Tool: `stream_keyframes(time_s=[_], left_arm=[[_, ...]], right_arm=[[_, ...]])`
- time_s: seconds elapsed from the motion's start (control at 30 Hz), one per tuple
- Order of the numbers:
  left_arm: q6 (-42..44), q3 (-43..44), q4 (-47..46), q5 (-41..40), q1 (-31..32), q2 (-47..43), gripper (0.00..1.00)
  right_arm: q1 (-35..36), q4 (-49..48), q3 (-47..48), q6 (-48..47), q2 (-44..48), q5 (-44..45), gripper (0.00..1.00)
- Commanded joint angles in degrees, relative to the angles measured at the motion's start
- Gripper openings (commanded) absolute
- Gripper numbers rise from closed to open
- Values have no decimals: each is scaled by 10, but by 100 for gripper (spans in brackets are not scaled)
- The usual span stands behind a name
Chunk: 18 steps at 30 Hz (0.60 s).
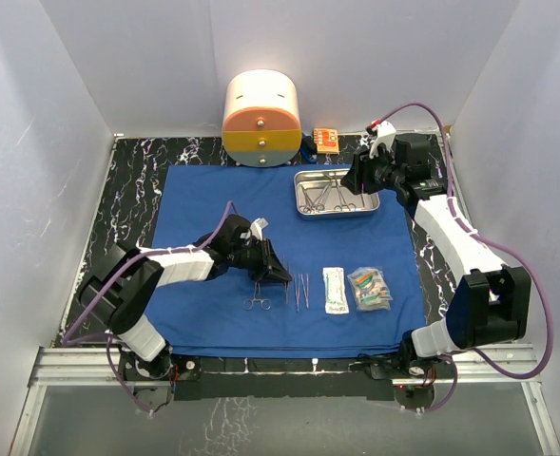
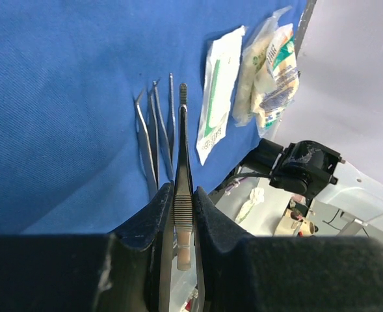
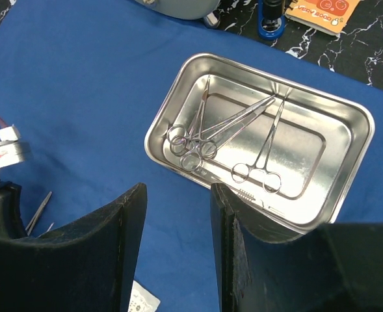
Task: Open and lay out the surgical kit
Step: Place the medical item in the surgical kit.
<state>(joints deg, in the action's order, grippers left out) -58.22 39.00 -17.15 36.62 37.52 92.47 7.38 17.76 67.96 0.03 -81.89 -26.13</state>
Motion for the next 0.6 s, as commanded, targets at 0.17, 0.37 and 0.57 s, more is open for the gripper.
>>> stream_keyframes(time_s=[0.17,0.37,0.57], left_arm=[[12,11,-1,-10,3,28,8],[10,16,-3,-10,4,41,8],[12,25,-1,-10,8,54,8]], right_arm=[[-2,-27,11,3,15,-23,42],[-2,-24,12,3,11,-26,42],[-2,-20,17,4,4,-31,42]])
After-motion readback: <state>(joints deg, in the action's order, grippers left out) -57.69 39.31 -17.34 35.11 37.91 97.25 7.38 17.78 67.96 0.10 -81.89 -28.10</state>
